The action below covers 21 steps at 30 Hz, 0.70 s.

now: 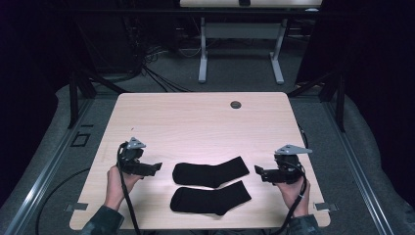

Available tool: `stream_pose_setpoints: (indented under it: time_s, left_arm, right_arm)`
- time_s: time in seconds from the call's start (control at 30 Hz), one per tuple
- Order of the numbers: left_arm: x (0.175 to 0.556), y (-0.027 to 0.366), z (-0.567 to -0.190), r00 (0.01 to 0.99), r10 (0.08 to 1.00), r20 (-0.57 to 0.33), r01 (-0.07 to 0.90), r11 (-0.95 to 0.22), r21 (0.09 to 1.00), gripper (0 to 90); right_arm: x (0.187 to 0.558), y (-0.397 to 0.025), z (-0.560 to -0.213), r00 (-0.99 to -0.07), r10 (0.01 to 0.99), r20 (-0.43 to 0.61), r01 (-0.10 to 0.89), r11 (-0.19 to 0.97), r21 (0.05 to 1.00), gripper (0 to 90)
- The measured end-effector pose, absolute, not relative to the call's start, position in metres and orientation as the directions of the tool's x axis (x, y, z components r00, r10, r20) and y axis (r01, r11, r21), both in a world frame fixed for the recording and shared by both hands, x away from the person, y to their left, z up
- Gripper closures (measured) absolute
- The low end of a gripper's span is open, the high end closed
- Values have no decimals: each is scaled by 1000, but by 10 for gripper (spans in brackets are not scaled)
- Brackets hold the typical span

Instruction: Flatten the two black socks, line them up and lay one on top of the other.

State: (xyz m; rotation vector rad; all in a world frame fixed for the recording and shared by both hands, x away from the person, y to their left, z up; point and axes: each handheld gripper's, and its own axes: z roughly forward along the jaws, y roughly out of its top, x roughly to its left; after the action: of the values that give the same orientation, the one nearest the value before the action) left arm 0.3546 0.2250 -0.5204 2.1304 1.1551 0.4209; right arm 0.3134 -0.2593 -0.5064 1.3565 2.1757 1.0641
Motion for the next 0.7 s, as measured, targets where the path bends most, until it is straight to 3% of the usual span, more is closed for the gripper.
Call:
stream_pose_setpoints:
  time_s: [0.37, 0.53, 0.7]
  left_arm:
    - [329, 260, -550, 492, 870, 3, 677, -385, 628, 0]
    - [321, 274, -570, 461, 887, -13, 701, -356, 618, 0]
    - [316, 281, -582, 437, 897, 59, 681, -373, 630, 0]
  right_arm:
    - [275, -308, -521, -347, 938, 22, 623, 213, 753, 40]
    - [279, -317, -546, -310, 951, -2, 680, 223, 698, 15]
    - [286, -325, -566, -294, 956, 25, 707, 199, 679, 0]
